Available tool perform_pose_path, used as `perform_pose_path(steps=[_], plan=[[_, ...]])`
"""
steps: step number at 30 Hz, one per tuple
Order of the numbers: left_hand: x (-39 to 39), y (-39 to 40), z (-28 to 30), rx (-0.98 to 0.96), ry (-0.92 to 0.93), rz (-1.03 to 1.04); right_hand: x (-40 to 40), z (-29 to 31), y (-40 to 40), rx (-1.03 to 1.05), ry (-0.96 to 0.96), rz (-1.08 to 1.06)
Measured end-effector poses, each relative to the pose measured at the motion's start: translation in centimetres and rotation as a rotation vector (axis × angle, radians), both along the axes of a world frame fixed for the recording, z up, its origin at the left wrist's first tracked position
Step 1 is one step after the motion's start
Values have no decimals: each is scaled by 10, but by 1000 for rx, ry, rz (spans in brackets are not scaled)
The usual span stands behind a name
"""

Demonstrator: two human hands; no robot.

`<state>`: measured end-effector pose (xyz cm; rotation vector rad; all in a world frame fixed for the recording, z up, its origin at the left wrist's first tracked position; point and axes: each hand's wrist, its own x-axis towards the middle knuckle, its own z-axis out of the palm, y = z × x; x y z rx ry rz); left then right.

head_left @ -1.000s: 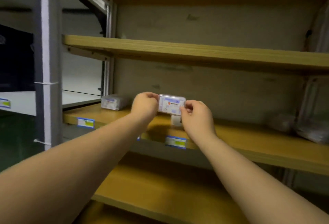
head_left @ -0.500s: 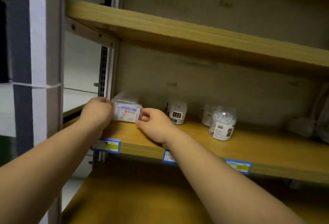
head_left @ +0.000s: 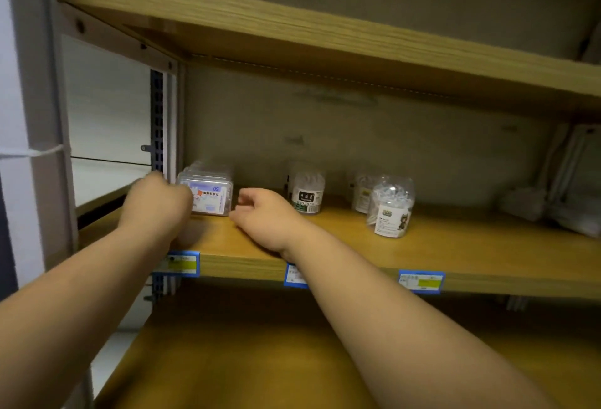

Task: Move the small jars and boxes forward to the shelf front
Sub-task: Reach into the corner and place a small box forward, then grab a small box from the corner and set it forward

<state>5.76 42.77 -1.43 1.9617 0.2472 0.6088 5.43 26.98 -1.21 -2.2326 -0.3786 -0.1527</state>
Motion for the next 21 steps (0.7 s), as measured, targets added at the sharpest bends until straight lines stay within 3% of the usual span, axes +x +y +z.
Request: perform_pose_path(steps=[6,11,13,16,19,21], plan=[[-35,-10,7,-140,-278,103,-34,10,-21,295,-189,-118],[-13,-35,-1,175,-575,144,-73,27,-127,468,-403,-210],[-54,-105,22,150,-638,-42,-80,27,-187,520,-416,-337],[-103,-227,39,119,-570,-375,-89,17,-287,492,-370,-523],[-106,-349,27,101,-278,-646,-103,10,-392,357,-277,-632],[-102,-424,19,120,-147,-708,-103,11,-453,279,-172,-705]])
